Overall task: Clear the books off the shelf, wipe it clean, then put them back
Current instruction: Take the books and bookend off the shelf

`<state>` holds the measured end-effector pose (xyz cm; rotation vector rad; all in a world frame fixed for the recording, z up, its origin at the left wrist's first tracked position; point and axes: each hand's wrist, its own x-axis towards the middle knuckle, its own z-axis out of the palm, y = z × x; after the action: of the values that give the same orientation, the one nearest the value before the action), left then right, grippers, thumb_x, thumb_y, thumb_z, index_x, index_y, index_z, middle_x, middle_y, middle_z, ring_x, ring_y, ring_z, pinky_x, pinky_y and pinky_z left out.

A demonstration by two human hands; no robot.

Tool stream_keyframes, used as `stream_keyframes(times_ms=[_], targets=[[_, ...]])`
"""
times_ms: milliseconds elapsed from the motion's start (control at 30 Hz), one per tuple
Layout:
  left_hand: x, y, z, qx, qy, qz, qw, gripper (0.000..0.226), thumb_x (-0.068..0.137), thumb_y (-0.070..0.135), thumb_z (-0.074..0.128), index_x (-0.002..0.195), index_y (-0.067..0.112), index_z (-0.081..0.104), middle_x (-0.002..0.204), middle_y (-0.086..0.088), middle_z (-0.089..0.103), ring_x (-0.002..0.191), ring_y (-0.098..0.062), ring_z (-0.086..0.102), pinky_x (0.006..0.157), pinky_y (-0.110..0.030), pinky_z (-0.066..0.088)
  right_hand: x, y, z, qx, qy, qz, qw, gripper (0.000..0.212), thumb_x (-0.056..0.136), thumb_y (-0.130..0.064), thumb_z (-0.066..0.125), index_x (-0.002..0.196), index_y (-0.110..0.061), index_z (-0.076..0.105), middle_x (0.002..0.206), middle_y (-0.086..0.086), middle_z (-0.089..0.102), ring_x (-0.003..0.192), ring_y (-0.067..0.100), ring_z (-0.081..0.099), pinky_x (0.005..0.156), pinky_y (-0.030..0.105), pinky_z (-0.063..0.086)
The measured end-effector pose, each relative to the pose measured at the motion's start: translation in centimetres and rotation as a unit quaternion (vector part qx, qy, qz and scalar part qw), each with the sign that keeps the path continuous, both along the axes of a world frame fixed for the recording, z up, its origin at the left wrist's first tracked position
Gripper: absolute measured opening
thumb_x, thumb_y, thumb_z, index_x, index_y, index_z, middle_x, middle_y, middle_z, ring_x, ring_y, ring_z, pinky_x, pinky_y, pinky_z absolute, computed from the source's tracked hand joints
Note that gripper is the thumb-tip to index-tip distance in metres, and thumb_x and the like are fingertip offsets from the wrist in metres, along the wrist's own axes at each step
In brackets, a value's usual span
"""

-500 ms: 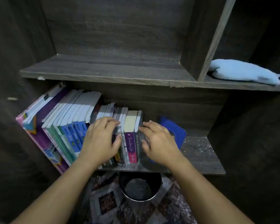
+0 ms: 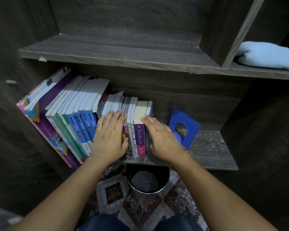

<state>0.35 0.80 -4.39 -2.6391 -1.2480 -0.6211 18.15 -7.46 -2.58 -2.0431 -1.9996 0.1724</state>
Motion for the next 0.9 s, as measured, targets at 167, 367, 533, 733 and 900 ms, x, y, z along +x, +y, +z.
stream_keyframes(times_ms=[167, 367, 533, 733, 900], targets=[[-0.2, 0.1, -0.1, -0.003, -0.003, -0.003, 1.000, 0.078, 0.074, 0.035, 0.073, 0.141, 0.009, 0.040, 0.148, -0.012, 0.038, 0.141, -0.029, 0.028, 0.118, -0.047, 0.012, 0.5, -0.5, -0.6, 0.017, 0.013, -0.019, 1.000, 0.083, 0.085, 0.008, 0.037, 0.154, -0.030, 0.009, 0.161, -0.011, 0.001, 0.148, 0.012, 0.008, 0.120, 0.034, 0.011], [-0.1, -0.1, 0.1, -0.001, -0.001, 0.007, 1.000, 0.079, 0.074, 0.036, 0.072, 0.141, 0.009, 0.039, 0.148, -0.011, 0.038, 0.141, -0.029, 0.027, 0.119, -0.047, 0.012, 1.3, -0.4, -0.2, 0.053, -0.015, 0.006, 0.998, 0.065, 0.092, 0.009, 0.035, 0.151, -0.016, 0.023, 0.162, -0.003, 0.003, 0.148, 0.013, -0.002, 0.122, 0.037, 0.008], [0.0, -0.1, 0.2, -0.004, 0.011, 0.013, 1.000, 0.082, 0.071, 0.035, 0.074, 0.141, 0.010, 0.039, 0.149, -0.010, 0.037, 0.141, -0.028, 0.026, 0.119, -0.046, 0.011, 2.1, 0.8, 0.8, 0.062, -0.020, 0.026, 0.998, 0.049, 0.097, 0.002, 0.039, 0.144, -0.008, 0.031, 0.159, 0.008, 0.020, 0.146, 0.019, 0.018, 0.116, 0.029, 0.021], [0.1, -0.1, 0.2, 0.003, 0.028, 0.021, 0.999, 0.086, 0.070, 0.033, 0.075, 0.143, 0.012, 0.035, 0.150, -0.008, 0.033, 0.143, -0.027, 0.022, 0.119, -0.044, 0.009, 2.4, 2.5, 0.7, 0.072, -0.209, 0.070, 0.973, 0.069, 0.080, -0.003, 0.068, 0.140, -0.021, 0.038, 0.136, 0.013, 0.040, 0.117, 0.029, 0.040, 0.084, 0.037, 0.046], [0.0, -0.3, 0.6, -0.011, 0.045, 0.020, 0.999, 0.095, 0.068, 0.042, 0.075, 0.146, 0.013, 0.029, 0.154, -0.007, 0.027, 0.145, -0.026, 0.016, 0.120, -0.044, 0.004, 3.0, 3.4, 1.6, 0.106, -0.331, 0.090, 0.933, 0.043, 0.067, -0.006, 0.078, 0.104, -0.013, 0.058, 0.123, 0.021, 0.058, 0.114, 0.039, 0.055, 0.097, 0.048, 0.046]])
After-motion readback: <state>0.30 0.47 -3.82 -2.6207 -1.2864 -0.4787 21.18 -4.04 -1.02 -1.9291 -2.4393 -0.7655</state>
